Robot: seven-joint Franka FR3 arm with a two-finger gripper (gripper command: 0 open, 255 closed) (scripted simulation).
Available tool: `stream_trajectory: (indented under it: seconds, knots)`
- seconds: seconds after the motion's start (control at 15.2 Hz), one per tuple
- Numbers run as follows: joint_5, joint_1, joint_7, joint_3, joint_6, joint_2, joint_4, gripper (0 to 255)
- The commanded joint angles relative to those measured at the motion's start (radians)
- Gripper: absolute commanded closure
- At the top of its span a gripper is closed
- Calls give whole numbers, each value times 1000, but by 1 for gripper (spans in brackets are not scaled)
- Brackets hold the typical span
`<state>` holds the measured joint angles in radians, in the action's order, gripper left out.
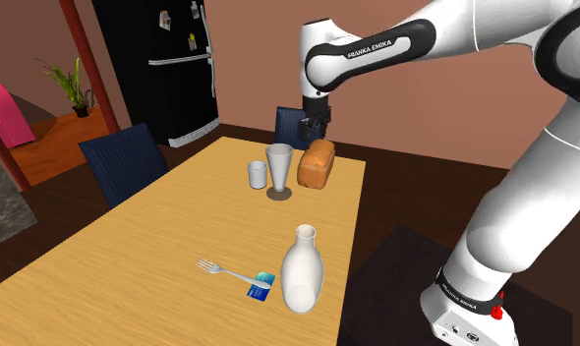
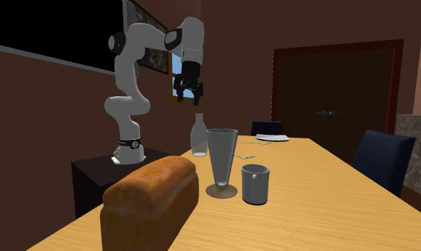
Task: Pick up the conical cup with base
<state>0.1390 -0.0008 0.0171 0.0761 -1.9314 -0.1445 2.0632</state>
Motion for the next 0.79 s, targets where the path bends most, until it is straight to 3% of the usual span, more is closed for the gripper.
stream_trajectory:
  seconds: [0.0,0.73]
  knots:
    - [12,4,14,8,-28,82,-56,0]
    - [89,41,61,22,-64,508,-454,0]
